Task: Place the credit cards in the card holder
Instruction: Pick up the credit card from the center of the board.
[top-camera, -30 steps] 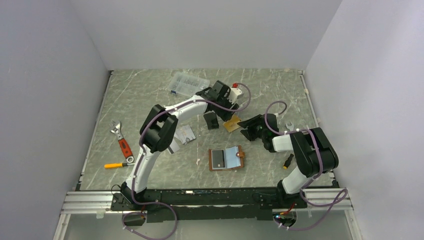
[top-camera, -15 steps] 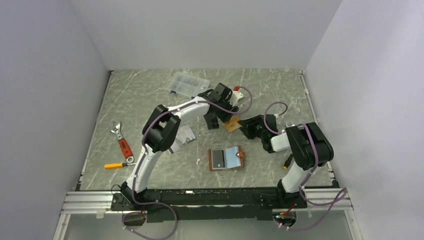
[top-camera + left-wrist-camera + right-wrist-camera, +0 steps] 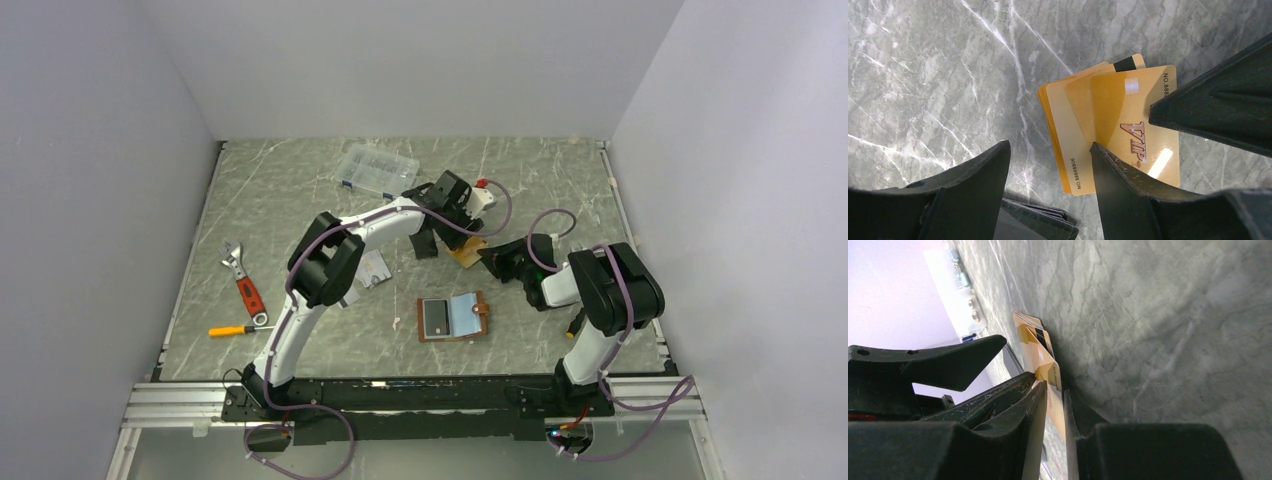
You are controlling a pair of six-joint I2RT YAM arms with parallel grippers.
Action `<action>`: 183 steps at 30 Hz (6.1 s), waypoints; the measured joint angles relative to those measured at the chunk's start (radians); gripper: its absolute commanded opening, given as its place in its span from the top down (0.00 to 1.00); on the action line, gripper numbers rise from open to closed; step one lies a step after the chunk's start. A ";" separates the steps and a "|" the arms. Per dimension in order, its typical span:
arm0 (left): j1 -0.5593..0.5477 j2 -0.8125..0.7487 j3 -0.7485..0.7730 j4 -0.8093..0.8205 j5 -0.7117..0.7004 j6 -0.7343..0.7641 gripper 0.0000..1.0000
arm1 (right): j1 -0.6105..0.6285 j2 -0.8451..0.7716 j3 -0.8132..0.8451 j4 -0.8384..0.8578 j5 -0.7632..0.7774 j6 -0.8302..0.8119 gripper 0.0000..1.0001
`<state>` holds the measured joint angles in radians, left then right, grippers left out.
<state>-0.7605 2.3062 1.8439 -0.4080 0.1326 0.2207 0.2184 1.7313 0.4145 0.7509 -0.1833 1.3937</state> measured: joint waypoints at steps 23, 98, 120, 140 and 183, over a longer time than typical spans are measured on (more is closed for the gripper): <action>0.000 0.000 0.000 -0.001 -0.022 0.007 0.40 | 0.000 -0.117 -0.067 -0.076 0.030 -0.050 1.00; 0.311 -0.687 -0.520 0.091 1.051 -0.449 0.97 | 0.169 -0.463 0.185 0.026 -0.631 -0.414 0.96; 0.296 -0.686 -0.520 0.134 1.127 -0.494 0.99 | 0.239 -0.516 0.183 -0.003 -0.603 -0.406 0.76; 0.288 -0.708 -0.534 0.134 1.128 -0.470 1.00 | 0.242 -0.601 0.179 -0.142 -0.584 -0.449 0.78; -0.029 -0.597 -0.732 -0.129 0.452 0.070 0.57 | 0.380 -0.870 0.176 -1.211 -0.015 -0.731 1.00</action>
<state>-0.7891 1.7096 1.1114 -0.5369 0.5850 0.2905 0.5980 0.8616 0.5907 -0.4603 -0.1986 0.6624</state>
